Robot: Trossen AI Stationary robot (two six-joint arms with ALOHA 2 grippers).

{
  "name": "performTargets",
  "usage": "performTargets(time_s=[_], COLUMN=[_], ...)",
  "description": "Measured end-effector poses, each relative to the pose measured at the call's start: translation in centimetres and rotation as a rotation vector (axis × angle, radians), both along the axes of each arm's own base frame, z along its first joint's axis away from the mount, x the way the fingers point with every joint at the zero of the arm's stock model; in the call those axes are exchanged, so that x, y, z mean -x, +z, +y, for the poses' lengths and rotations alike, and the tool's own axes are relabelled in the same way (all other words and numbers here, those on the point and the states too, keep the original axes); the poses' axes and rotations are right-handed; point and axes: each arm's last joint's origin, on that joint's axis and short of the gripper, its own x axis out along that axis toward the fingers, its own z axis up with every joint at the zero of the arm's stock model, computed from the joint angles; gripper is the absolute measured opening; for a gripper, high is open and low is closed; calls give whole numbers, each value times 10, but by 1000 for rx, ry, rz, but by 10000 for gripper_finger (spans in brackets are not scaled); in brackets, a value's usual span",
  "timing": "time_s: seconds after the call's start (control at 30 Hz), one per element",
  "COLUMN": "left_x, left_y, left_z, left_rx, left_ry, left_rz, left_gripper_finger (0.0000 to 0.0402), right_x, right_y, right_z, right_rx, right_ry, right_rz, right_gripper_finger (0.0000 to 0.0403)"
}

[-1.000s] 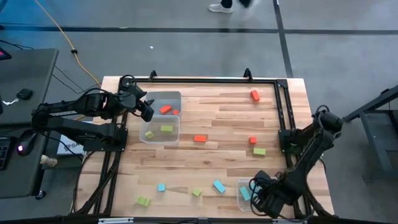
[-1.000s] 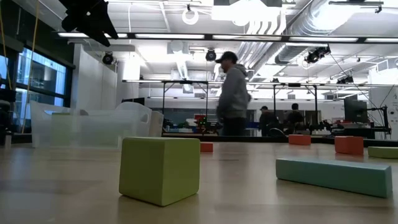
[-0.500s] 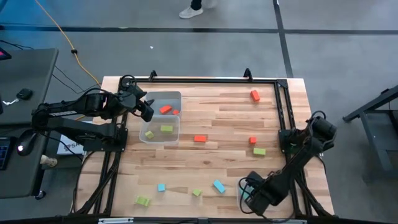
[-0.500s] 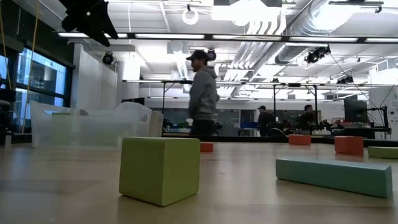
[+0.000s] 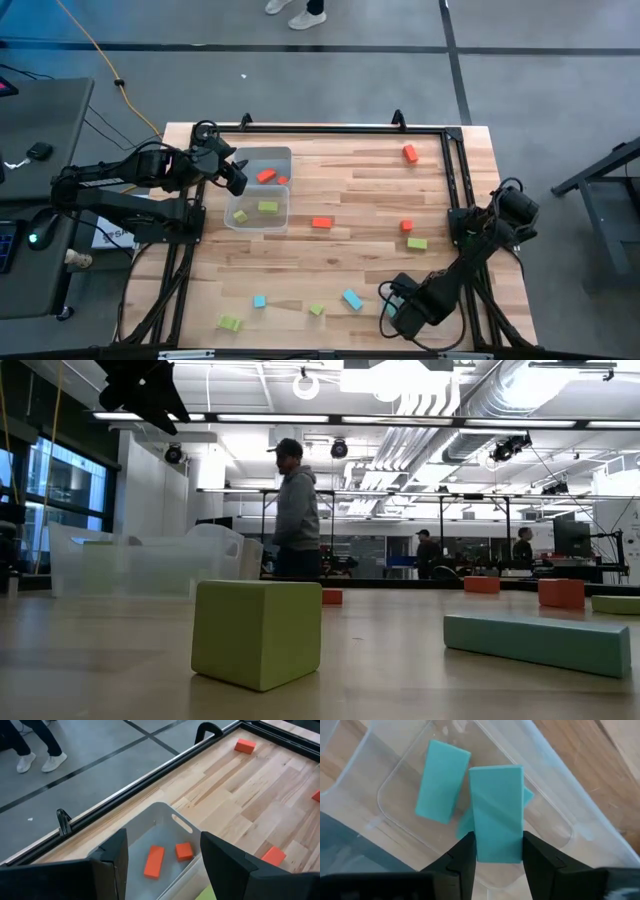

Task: Sort & place blocks by color
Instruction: Put the blue block into the bottom transparent bin, then put the green block into the top transparent bin

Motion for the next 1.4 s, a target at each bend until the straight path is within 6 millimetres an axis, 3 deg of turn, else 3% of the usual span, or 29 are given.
performTargets(time_s=[0.5,0.87,1.27,1.4], left_x=[0,0,-1,0], left_y=[0,0,-1,12], left_z=[0,0,-3,-5], left_rx=[0,-8,75,120], left_ry=[0,-9,-95,-145], left_rz=[1,12,-9,-59], left_gripper_finger=[182,182,182,182], right_x=[-7,-7,-7,-9], right_y=[0,0,5,16], right_z=[-4,-4,-3,-4], right_rx=[-36,-26,-27,15], right_ry=[28,28,28,37], right_rz=[2,-5,-9,-14], right_gripper_finger=[126,204,204,204])
